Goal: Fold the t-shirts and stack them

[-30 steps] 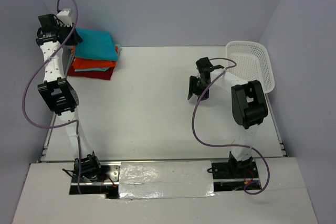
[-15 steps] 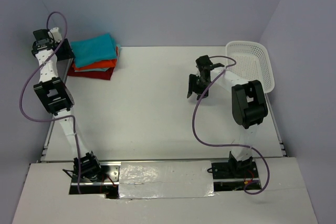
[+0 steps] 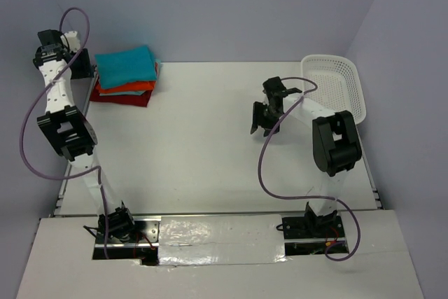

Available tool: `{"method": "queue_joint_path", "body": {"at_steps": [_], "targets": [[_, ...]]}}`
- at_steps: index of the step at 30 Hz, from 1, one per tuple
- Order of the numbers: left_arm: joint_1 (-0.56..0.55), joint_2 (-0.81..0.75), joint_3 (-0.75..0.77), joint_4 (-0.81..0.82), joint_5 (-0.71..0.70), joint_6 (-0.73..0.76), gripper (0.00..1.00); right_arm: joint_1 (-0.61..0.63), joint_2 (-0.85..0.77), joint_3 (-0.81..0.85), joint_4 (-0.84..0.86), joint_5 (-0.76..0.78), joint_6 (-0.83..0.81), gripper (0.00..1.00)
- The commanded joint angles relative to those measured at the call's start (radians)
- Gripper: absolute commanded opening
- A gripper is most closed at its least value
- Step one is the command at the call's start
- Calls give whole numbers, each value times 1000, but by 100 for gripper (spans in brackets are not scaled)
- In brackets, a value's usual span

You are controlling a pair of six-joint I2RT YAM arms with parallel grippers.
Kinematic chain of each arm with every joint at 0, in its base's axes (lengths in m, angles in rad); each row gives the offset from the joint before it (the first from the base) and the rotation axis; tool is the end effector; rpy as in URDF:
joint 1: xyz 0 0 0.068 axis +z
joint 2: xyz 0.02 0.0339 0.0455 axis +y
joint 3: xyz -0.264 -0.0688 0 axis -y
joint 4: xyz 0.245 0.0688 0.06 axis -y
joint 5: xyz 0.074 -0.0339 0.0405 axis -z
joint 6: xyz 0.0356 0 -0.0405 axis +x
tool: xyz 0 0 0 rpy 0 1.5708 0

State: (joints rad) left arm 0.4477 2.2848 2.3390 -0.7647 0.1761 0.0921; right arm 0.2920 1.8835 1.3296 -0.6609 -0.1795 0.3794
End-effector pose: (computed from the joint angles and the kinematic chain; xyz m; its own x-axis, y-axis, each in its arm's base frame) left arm 0.4687 0.2182 0.3151 -0.6136 -0.1942 -0.7653 -0.2511 0.9670 -0.0441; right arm 0.3613 0.1152 0.1847 -0.9608 0.0917 -0.2618 0.0140 0.9586 0.2845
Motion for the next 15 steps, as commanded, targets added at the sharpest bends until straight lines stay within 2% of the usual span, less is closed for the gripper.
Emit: {"method": "queue_joint_path", "body": {"at_steps": [1, 4, 5, 7, 8, 10, 13, 15], "targets": [[-9, -221, -117, -119, 8, 102, 56, -4, -132, -64, 37, -3, -11, 63], [-14, -419, -356, -177, 62, 168, 57, -2, -233, -153, 66, -18, -8, 63], [-14, -471, -500, -188, 80, 190, 57, -1, -260, -179, 82, -21, -7, 63], [-14, -638, -655, -191, 69, 244, 57, -2, -349, -271, 101, -26, -5, 63], [-15, -745, -813, -176, 34, 261, 57, -2, -381, -302, 122, -25, -2, 63], [-15, -839, -964, -156, -18, 304, 57, -4, -479, -401, 145, -21, 6, 63], [-15, -993, -1296, -105, -133, 353, 58, -2, -614, -521, 197, -17, 18, 64], [-15, -1090, -1413, -52, -220, 395, 58, -5, -682, -597, 216, -17, 26, 64]]}}
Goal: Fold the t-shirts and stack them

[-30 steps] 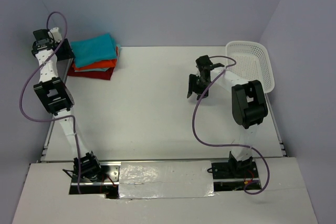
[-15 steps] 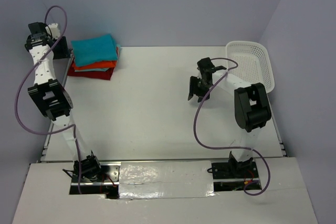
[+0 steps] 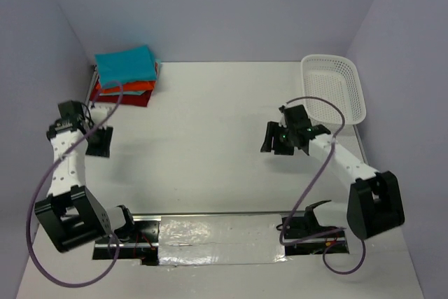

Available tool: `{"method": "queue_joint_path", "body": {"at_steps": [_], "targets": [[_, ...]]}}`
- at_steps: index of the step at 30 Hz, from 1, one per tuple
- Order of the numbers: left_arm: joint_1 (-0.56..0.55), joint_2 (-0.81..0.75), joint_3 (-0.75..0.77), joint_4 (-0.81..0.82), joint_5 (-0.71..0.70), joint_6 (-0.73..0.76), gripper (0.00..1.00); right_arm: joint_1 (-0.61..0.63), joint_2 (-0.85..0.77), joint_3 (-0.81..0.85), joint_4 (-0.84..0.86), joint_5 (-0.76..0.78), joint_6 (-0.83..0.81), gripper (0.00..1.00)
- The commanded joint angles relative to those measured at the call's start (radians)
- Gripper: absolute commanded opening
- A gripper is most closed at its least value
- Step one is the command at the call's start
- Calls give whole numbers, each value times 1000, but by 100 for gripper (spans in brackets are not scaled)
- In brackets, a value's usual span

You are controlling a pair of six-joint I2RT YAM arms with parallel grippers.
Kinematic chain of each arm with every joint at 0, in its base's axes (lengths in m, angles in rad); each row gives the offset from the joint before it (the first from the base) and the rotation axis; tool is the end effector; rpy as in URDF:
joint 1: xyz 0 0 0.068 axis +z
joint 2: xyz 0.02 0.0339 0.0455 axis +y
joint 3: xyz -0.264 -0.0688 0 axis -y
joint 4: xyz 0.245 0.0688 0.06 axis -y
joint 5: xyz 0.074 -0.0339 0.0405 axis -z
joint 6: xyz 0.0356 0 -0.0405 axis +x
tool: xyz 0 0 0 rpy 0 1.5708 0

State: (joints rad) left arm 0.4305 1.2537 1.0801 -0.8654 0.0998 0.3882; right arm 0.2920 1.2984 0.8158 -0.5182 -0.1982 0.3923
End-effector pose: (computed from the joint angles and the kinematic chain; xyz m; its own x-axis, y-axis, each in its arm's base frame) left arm 0.2240 0.0990 0.2868 -0.8648 0.0173 -0.5019 -0.0454 0.9926 0.1125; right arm 0.2399 0.0794 0.2155 -0.8918 0.1233 -0.4353 -0.0466 0.9320 0.3595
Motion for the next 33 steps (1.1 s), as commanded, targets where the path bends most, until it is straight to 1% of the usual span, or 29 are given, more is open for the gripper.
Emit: {"method": "queue_joint_path", "body": {"at_steps": [1, 2, 3, 4, 6, 7, 9, 10, 12, 13, 15, 17, 21, 26, 29, 32, 33], "targets": [[2, -86, -207, 66, -173, 112, 58, -5, -156, -107, 86, -6, 10, 64], [2, -126, -305, 104, -202, 127, 58, -5, -184, -125, 104, -12, 8, 64], [2, -141, -350, 127, -257, 149, 58, -5, -209, -159, 113, -13, 5, 64], [4, -157, -417, 144, -274, 152, 59, -5, -252, -173, 138, -12, -6, 64], [2, -191, -463, 192, -284, 150, 58, -5, -287, -205, 158, -15, -15, 64], [2, -203, -497, 215, -272, 144, 58, -7, -318, -213, 182, -23, -27, 64], [4, -244, -517, 221, -238, 120, 57, -5, -349, -228, 202, -32, -35, 64], [2, -260, -531, 215, -188, 110, 57, -7, -361, -233, 213, -26, -38, 64], [4, -302, -543, 213, -155, 116, 56, -5, -398, -242, 216, 9, -49, 64], [2, -318, -549, 229, -172, 112, 56, -5, -409, -248, 224, 14, -49, 64], [4, -350, -554, 229, -167, 113, 57, -5, -432, -259, 233, 8, -50, 64], [2, -369, -554, 226, -134, 130, 57, -7, -448, -270, 242, -10, -52, 64], [4, -376, -556, 224, -110, 143, 57, -5, -484, -288, 238, 23, -44, 64], [2, -384, -557, 224, -107, 143, 56, -7, -530, -314, 242, 17, -49, 63], [2, -390, -556, 224, -109, 141, 56, -7, -576, -333, 267, 25, -46, 62], [2, -390, -559, 224, -107, 144, 56, -7, -643, -368, 302, -4, -53, 62], [4, -390, -559, 224, -107, 146, 56, -8, -665, -380, 344, -15, -53, 62]]}}
